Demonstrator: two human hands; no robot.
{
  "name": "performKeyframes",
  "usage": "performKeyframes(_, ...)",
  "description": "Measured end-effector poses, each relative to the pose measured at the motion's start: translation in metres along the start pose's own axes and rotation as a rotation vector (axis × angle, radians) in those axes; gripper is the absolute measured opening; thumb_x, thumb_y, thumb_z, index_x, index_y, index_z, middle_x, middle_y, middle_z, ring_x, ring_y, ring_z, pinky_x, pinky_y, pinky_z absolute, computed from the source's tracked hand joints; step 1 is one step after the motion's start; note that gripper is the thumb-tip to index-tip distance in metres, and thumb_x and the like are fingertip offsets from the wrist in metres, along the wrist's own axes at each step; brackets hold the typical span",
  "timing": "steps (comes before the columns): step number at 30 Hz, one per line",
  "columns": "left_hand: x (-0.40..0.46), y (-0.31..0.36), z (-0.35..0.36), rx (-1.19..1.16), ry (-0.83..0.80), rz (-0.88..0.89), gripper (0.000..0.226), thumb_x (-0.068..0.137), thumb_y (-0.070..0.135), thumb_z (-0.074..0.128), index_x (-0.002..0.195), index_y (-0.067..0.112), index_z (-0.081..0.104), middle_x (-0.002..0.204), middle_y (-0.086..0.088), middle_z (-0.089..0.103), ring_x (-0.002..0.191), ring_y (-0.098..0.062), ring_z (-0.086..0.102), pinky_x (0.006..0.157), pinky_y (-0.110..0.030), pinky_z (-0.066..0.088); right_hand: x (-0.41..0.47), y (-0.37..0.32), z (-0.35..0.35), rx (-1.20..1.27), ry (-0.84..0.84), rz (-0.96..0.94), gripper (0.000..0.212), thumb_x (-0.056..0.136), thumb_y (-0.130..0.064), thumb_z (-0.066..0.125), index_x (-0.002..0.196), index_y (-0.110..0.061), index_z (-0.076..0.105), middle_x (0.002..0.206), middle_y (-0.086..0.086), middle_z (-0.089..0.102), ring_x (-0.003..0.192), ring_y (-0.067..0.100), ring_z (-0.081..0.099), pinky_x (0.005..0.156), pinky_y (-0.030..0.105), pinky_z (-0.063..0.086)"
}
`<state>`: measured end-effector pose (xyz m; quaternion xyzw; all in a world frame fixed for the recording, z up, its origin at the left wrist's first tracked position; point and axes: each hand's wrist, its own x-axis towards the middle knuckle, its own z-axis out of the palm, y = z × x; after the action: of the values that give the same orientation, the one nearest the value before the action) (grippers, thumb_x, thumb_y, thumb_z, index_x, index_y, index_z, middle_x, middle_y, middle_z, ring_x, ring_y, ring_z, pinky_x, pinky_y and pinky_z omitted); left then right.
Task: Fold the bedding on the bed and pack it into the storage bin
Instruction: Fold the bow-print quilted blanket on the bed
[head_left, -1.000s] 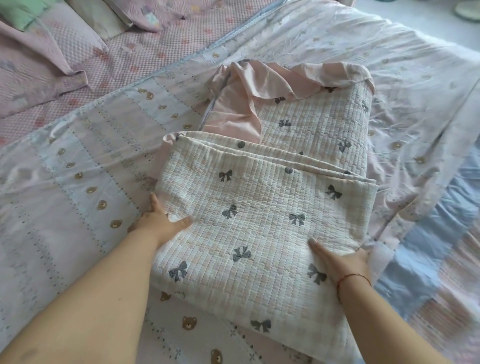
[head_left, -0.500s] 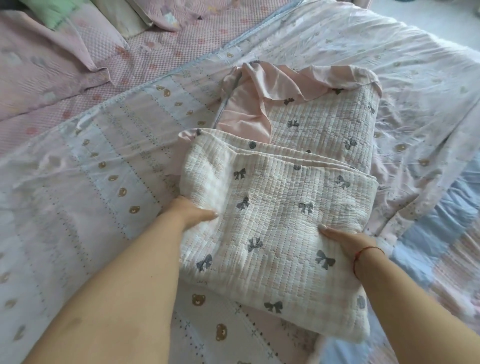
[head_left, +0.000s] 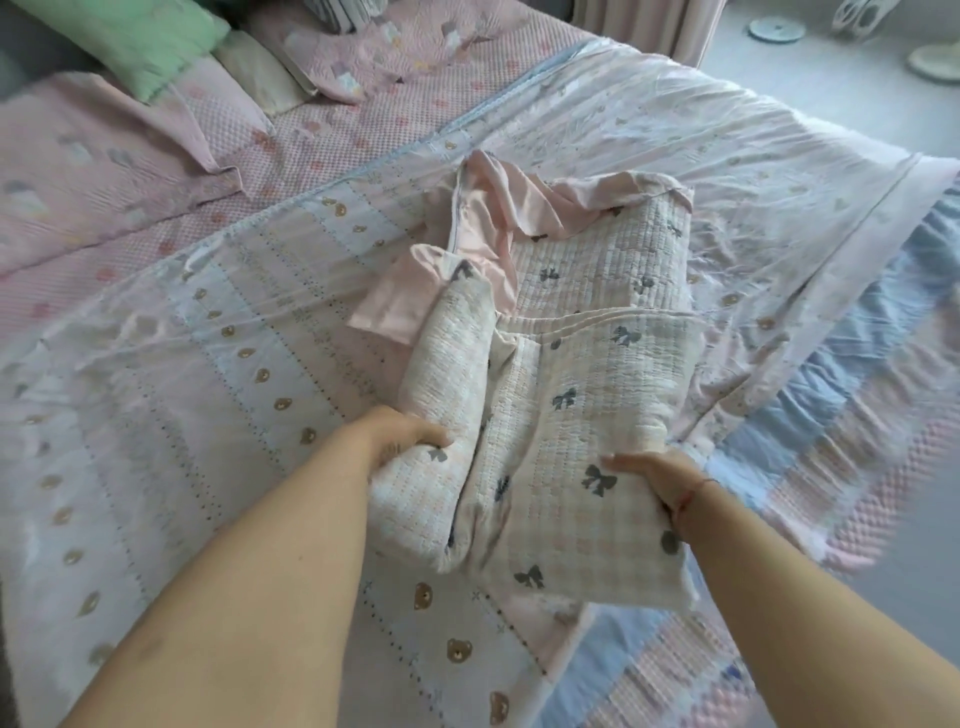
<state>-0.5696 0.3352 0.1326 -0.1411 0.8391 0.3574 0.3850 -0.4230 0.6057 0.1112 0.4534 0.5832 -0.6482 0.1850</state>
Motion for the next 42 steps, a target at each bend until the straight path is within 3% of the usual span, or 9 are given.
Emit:
performKeyframes(6,-0.049,-0.036,0.017,-0.089,-0.07,-0.056,0.062,0.063,0.037,0.083,0.117,0.011,0.068,0.134,-0.013,0.055,0.113,-0.027,0.052,0.096,-0.035,0.041,-0.045,0.008,-0.04,0.014,0.007,-0.032,0.024,0.075,-0.009,0.072,0.096,0.001,0.068,0.092,0.028,0.07,0.074,0.039,0.066,0.076,0.057,0.055)
performKeyframes(19,-0.115,-0.059,0.025,-0.068,-0.126,-0.079,0.067,0.087,0.047,0.065,0.143,0.017,0.046,0.157,-0.013,0.026,0.143,-0.033,0.026,0.113,-0.045,0.024,-0.073,0.035,-0.086,-0.049,0.008,0.091,0.041,0.079,-0.026,0.073,0.107,0.0,0.061,0.091,0.024,0.071,0.073,0.035,0.068,0.076,0.052,0.056)
performKeyframes(22,-0.106,-0.045,0.007,-0.081,-0.113,0.006,0.11,0.071,0.054,0.078,0.154,0.016,0.017,0.159,-0.007,0.02,0.143,-0.029,0.026,0.113,-0.042,0.025,-0.073,0.012,-0.099,-0.048,0.017,0.094,0.046,0.08,-0.03,0.071,0.113,0.0,0.059,0.088,0.021,0.071,0.063,0.031,0.067,0.064,0.041,0.056)
performKeyframes(26,-0.104,-0.024,-0.013,0.027,-0.072,0.193,0.096,0.095,0.026,0.061,0.15,0.035,-0.018,0.161,-0.002,0.009,0.147,-0.026,0.016,0.115,-0.039,0.023,-0.074,-0.014,-0.113,-0.033,-0.065,0.084,0.04,0.089,-0.024,0.061,0.12,0.0,0.059,0.076,0.017,0.071,0.057,0.029,0.068,0.062,0.043,0.057)
performKeyframes(29,-0.099,-0.011,-0.024,0.249,-0.075,0.299,0.082,0.096,0.027,0.058,0.15,0.044,-0.001,0.161,0.002,0.01,0.147,-0.022,0.017,0.118,-0.04,0.023,-0.071,-0.032,-0.112,0.028,-0.125,-0.079,0.039,0.095,-0.011,0.054,0.132,-0.018,0.045,0.104,0.011,0.065,0.093,0.033,0.065,0.061,0.034,0.057)
performKeyframes(32,-0.097,0.0,-0.025,0.305,-0.157,0.277,0.047,0.101,0.017,0.048,0.143,0.036,0.041,0.151,0.006,0.035,0.132,-0.016,0.042,0.1,-0.016,0.038,-0.065,-0.04,-0.115,-0.045,-0.149,-0.237,0.051,0.095,-0.006,0.053,0.141,-0.024,0.041,0.145,0.008,0.041,0.129,0.031,0.046,0.079,0.026,0.051)
performKeyframes(36,-0.093,0.012,-0.025,0.164,-0.204,0.168,0.027,0.1,0.015,0.049,0.118,0.021,0.068,0.12,-0.004,0.061,0.092,-0.013,0.064,0.061,-0.016,0.053,-0.062,-0.042,-0.119,0.076,-0.26,-0.09,0.041,0.088,-0.012,0.058,0.128,-0.004,0.054,0.105,0.019,0.067,0.071,0.025,0.072,0.054,0.032,0.057)
performKeyframes(39,-0.091,0.024,-0.027,-0.002,-0.274,0.052,0.031,0.091,0.028,0.065,0.12,0.017,0.063,0.107,-0.018,0.071,0.089,-0.029,0.071,0.063,-0.03,0.059,-0.054,-0.05,-0.12,0.186,-0.247,-0.055,0.039,0.091,-0.027,0.053,0.121,-0.001,0.055,0.075,0.018,0.071,0.056,0.024,0.069,0.048,0.03,0.056)
performKeyframes(42,-0.086,0.035,-0.036,0.017,-0.326,-0.009,0.039,0.1,0.04,0.045,0.121,0.015,0.066,0.114,-0.023,0.067,0.088,-0.027,0.07,0.073,-0.032,0.058,-0.046,-0.059,-0.129,0.221,-0.209,-0.035,0.047,0.094,-0.041,0.046,0.106,0.001,0.063,0.052,0.01,0.063,0.04,0.017,0.059,0.042,0.021,0.051)
